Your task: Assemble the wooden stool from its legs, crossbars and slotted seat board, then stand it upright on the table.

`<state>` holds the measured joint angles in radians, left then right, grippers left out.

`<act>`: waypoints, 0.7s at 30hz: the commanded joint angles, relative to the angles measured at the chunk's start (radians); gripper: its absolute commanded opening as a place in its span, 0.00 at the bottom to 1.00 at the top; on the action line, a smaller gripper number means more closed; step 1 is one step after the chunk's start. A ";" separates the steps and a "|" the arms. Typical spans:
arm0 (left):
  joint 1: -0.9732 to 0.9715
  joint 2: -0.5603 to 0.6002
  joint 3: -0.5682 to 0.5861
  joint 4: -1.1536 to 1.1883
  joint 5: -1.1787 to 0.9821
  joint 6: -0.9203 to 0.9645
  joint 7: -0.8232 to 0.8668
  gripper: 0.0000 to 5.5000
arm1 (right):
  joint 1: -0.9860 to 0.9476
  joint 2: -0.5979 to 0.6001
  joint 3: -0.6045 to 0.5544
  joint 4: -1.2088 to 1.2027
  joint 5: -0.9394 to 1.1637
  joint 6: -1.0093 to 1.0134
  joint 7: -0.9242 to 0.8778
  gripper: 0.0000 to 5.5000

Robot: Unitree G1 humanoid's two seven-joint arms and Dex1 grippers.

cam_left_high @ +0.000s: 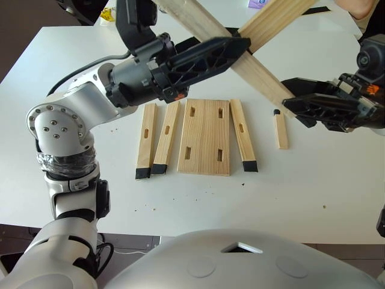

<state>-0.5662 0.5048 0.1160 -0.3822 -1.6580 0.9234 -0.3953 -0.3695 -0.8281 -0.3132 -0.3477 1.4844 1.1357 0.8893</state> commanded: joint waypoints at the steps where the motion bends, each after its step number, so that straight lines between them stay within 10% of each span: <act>1: 0.004 0.014 0.010 -0.002 -0.035 0.002 -0.006 0.46 | -0.004 -0.011 0.007 -0.006 -0.011 -0.013 0.004 0.37; 16: 0.027 0.021 0.010 0.003 -0.011 -0.003 -0.008 0.38 | 0.009 -0.031 0.026 -0.020 -0.068 -0.023 0.022 0.37; 21: 0.030 0.017 0.011 0.008 0.007 -0.010 -0.003 0.37 | 0.018 -0.044 0.039 -0.030 -0.094 -0.017 0.047 0.54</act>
<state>-0.5359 0.5165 0.1197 -0.3795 -1.6651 0.9228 -0.3973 -0.3619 -0.8495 -0.2770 -0.3617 1.4013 1.1220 0.9200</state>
